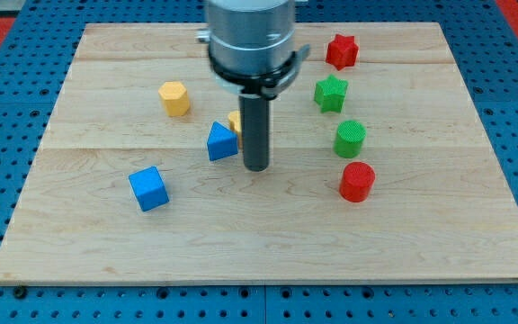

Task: Move the yellow heart towards the top left

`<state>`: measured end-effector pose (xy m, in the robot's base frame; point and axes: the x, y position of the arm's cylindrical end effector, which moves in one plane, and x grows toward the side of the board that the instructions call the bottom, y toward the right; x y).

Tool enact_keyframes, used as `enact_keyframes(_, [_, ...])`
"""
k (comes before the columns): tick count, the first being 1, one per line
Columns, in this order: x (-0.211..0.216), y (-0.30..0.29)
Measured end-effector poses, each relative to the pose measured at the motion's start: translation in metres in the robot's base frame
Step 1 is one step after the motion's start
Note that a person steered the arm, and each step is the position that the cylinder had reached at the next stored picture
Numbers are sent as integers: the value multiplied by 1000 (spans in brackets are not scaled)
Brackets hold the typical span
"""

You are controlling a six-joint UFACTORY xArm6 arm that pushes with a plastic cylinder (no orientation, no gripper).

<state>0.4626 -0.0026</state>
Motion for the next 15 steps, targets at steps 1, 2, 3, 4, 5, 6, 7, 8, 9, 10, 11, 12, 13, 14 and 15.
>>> enact_keyframes(1, [-37, -29])
enact_keyframes(2, [-58, -105])
enact_keyframes(3, [-55, -56])
enact_keyframes(4, [-56, 2])
enact_keyframes(5, [-89, -35])
enact_keyframes(6, [-112, -60])
enact_keyframes(7, [-127, -65])
enact_keyframes(8, [-105, -21])
enact_keyframes(9, [-82, -19])
enact_keyframes(10, [-85, -83])
enact_keyframes(11, [-102, -80])
enact_keyframes(12, [-145, -96])
enact_keyframes(13, [-181, -145])
enact_keyframes(14, [-217, -170])
enact_keyframes(15, [-180, -228])
